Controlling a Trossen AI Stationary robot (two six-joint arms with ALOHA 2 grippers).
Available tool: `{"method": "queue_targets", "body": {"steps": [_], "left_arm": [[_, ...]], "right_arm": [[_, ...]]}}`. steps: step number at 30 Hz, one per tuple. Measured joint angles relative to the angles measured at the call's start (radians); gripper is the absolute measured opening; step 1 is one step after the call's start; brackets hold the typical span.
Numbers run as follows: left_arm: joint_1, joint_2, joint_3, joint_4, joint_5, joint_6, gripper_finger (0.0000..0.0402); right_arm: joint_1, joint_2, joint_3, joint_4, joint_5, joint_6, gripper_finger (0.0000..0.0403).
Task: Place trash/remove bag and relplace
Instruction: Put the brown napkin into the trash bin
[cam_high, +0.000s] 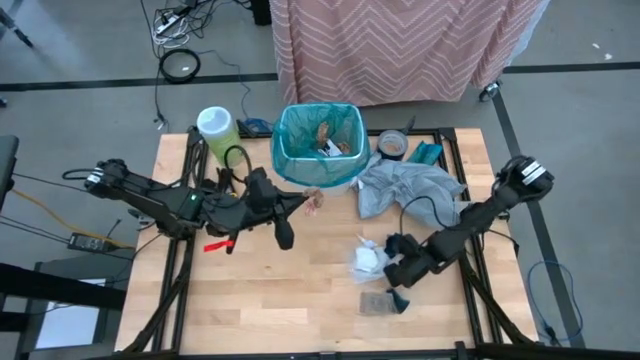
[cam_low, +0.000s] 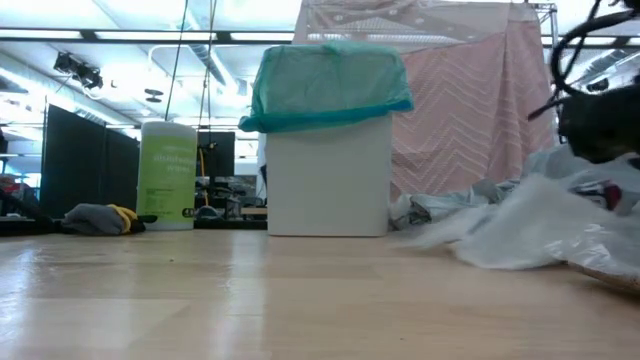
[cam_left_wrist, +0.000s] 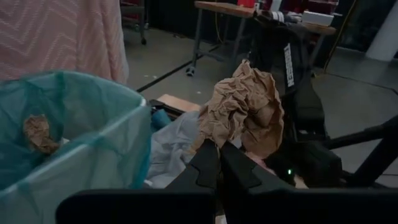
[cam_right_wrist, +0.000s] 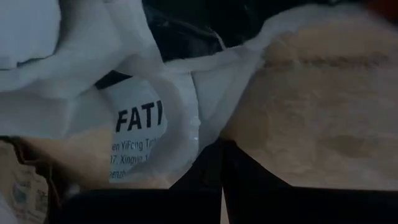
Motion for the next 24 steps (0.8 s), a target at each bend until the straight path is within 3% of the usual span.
{"method": "queue_targets", "body": {"steps": [8,15,19,24], "left_arm": [[0.001,0.002,0.000,-0.021,-0.004,0.000,0.0010],[0.001,-0.005,0.000,-0.025,-0.004,0.000,0.0010],[0.031,-0.018,0.000,-0.025,-0.004,0.027,0.0010],[0.170,-0.044,0.000,-0.025,-0.004,0.081,0.0010]], "right_arm": [[-0.200,0.107,0.133,0.042,0.044,-0.321,0.0000],[-0.350,0.254,0.358,0.103,0.005,-0.651,0.0000],[-0.384,0.297,0.497,0.063,-0.025,-0.786,0.0000],[-0.367,0.275,0.620,-0.091,0.025,-0.855,0.0000]]}}
